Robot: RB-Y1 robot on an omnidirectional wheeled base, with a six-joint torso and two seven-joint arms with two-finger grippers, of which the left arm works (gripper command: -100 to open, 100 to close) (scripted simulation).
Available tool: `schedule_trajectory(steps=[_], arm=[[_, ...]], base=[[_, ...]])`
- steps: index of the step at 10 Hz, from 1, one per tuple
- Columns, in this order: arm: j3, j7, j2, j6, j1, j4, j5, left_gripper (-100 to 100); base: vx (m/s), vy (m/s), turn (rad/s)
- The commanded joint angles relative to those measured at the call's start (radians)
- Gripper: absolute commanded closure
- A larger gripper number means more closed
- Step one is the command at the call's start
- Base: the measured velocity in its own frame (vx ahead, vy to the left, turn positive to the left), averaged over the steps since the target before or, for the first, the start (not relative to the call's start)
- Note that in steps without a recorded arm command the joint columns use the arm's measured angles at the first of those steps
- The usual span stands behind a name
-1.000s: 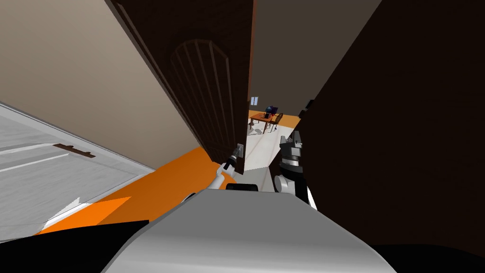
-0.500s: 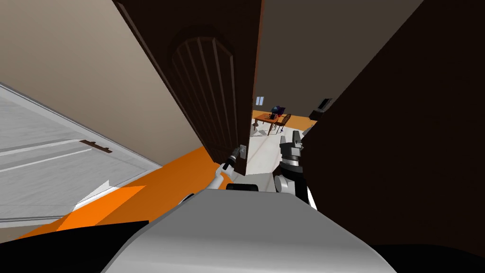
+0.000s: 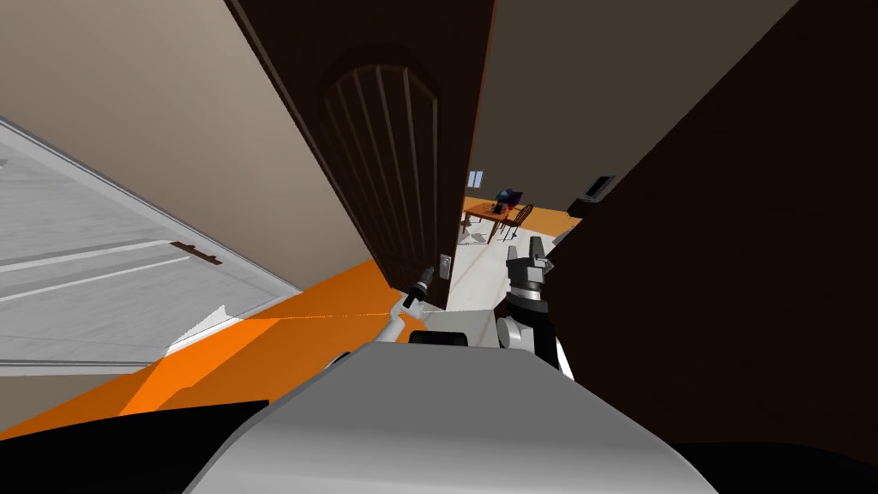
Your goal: Push the door open
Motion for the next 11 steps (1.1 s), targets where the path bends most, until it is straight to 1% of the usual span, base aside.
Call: schedule_trajectory(steps=[1,4,5,6,8,11], arm=[[-0.008,0.005,-0.004,0.006,0.003,-0.011,0.004,-100],[-0.019,0.011,-0.020,0.014,0.011,-0.029,0.010,-100],[-0.017,0.010,-0.016,0.013,0.011,-0.027,0.009,-100],[-0.012,0.008,-0.012,0.009,0.007,-0.021,0.008,-100],[-0.008,0.007,-0.011,0.006,0.003,-0.015,0.007,-100],[0.002,0.004,-0.017,-0.001,-0.005,-0.003,0.006,-100]], base=[[-0.255,-0.008,0.024],[-0.242,-0.001,0.025],[-0.109,0.013,-0.003],[0.087,-0.062,-0.039],[0.181,-0.079,-0.016],[0.200,-0.095,-0.023]])
